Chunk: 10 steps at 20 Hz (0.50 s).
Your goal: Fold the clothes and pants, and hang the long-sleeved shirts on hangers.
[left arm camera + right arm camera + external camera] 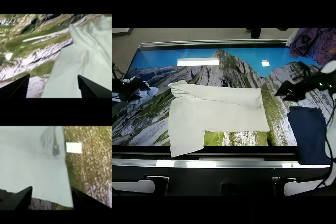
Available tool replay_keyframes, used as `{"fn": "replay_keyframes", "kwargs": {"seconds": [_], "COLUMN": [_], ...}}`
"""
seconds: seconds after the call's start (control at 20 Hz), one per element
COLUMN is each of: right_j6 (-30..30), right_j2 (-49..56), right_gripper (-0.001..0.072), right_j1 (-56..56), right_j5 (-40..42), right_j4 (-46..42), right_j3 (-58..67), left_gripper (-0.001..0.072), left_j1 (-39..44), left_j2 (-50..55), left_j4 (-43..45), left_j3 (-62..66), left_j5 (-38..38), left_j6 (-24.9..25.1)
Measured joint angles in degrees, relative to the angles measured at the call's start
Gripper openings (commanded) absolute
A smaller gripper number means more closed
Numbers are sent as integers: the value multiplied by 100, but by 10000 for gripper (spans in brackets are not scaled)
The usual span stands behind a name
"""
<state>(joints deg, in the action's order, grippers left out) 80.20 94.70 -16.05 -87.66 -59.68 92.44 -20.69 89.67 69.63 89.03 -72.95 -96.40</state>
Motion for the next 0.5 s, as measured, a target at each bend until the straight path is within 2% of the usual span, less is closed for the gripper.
{"fn": "replay_keyframes", "kwargs": {"seconds": [0.2, 0.5], "right_j6": [-525, -1091], "right_j2": [-420, -551], "right_gripper": [681, 678], "right_j1": [-468, -584], "right_j5": [186, 717], "right_j4": [151, 365], "right_j3": [-1537, -2981], "left_gripper": [672, 672], "left_j1": [-177, -173], "left_j2": [-402, -452], "left_j4": [-4, -7], "left_j3": [-973, -1419], "left_j5": [-66, -85], "left_j6": [142, 197]}}
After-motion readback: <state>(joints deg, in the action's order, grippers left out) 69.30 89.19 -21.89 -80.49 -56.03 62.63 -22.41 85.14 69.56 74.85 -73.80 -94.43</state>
